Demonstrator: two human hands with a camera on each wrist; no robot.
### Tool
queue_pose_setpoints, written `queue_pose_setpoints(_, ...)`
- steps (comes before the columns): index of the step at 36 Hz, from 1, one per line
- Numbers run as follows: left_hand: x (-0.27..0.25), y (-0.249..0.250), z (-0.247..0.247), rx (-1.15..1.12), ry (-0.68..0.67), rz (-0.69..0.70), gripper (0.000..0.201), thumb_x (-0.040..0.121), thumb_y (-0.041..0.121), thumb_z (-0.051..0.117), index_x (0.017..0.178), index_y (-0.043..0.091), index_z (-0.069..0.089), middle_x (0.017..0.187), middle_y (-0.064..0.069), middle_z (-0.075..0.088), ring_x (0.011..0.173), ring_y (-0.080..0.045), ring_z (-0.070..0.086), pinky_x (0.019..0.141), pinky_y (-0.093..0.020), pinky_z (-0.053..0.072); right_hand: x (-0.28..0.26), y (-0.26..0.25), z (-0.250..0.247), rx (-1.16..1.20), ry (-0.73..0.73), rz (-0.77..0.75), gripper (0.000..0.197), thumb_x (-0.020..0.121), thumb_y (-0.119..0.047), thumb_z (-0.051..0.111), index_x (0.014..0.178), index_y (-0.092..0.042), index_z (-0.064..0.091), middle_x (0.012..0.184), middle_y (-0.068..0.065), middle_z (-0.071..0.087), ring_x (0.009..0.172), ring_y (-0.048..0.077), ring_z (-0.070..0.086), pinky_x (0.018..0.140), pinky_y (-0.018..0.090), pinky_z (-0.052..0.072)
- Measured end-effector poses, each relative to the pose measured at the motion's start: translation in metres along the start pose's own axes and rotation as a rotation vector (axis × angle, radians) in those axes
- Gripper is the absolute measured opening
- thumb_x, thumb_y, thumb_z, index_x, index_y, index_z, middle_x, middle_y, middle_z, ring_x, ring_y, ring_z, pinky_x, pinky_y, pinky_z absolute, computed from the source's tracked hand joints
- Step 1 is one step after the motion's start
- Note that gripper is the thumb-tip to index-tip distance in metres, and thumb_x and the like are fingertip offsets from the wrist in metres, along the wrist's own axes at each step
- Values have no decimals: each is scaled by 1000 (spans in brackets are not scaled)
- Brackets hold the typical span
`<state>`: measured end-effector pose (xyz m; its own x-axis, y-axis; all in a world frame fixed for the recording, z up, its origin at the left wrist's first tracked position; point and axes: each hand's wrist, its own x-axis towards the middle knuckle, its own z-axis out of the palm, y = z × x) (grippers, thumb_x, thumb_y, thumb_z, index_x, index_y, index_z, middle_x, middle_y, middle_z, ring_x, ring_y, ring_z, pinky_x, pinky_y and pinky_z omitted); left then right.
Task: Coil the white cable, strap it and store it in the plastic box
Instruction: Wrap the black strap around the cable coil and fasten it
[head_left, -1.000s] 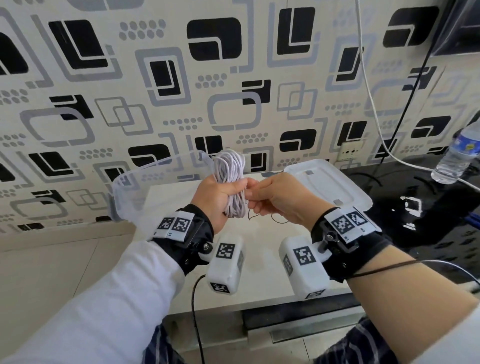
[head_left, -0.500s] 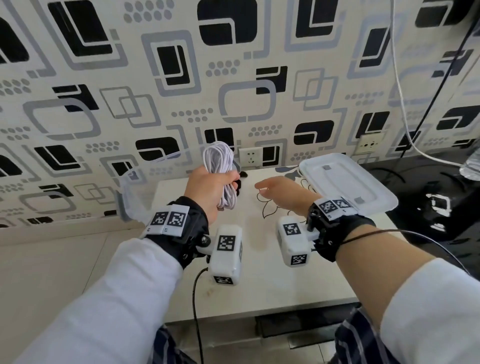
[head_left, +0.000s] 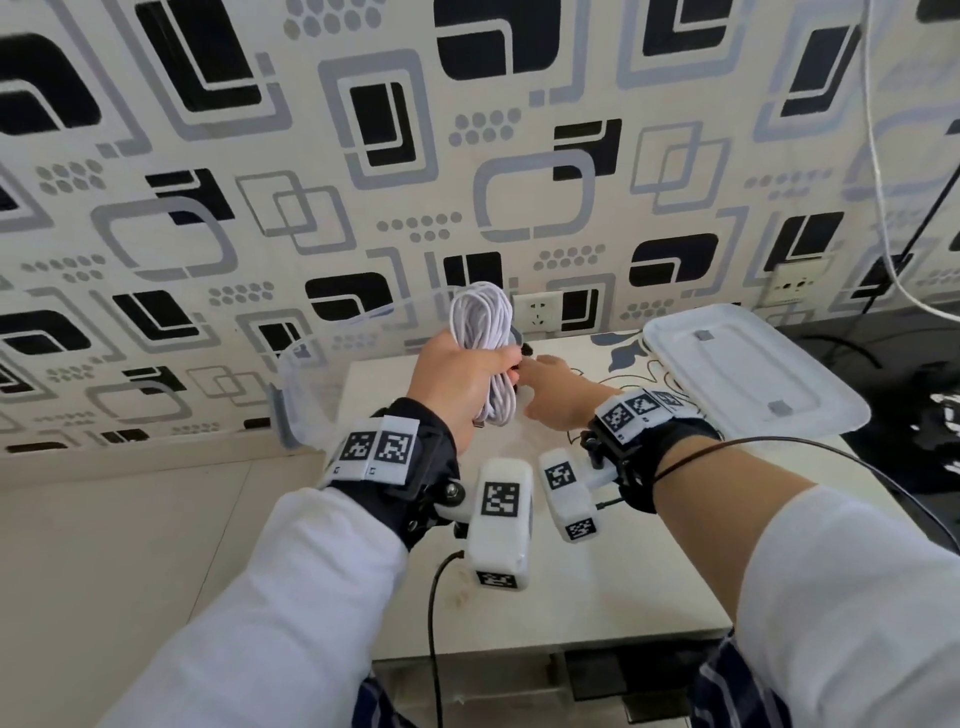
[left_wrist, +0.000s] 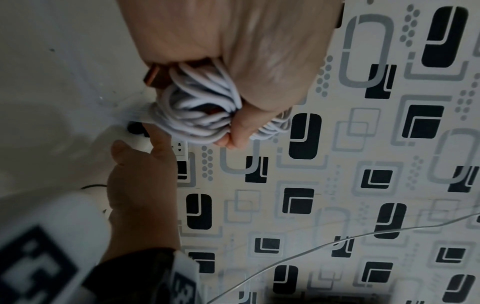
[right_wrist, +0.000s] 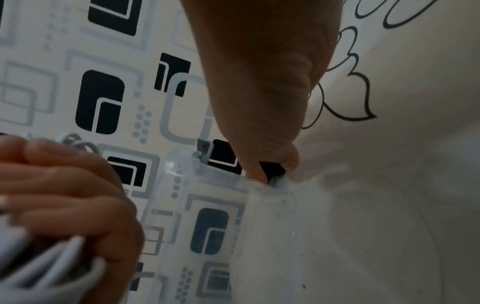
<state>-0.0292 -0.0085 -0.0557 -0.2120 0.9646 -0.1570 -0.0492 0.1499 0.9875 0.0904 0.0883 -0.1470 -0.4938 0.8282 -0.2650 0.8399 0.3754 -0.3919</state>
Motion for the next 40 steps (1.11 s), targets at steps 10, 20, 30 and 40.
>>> queue_pose_setpoints(10,2,-3,-3,80,0,25,5,85,4,68,87,6,64,65,-8,60,52,-16,58,49,-23,45,-14,1,-14,170,147,36,28,89,-7,55,112,-13,70,115,5,67,101,23,60,91,31,46)
queue_pose_setpoints(20,-1,-2,5,30,4,43,17,86,5,68,102,2,62,71,-8,61,61,-18,61,58,-29,49,-81,8,-55,1073,356,161,5,79,-2,74,84,-1,72,90,11,72,81,21,68,72,27,57)
queue_pose_setpoints(30,-22,3,22,15,-77,19,25,73,11,80,94,4,70,71,-10,65,68,-25,61,75,-44,54,-150,0,-79,1407,369,-52,13,83,14,58,84,3,65,93,18,68,90,31,67,70,28,58)
queue_pose_setpoints(40,-49,3,52,-11,-338,22,29,79,-11,69,101,7,68,83,-10,65,79,-24,62,75,-34,53,-198,6,-73,1555,320,-134,33,85,16,50,115,10,61,114,28,64,107,39,63,96,38,51)
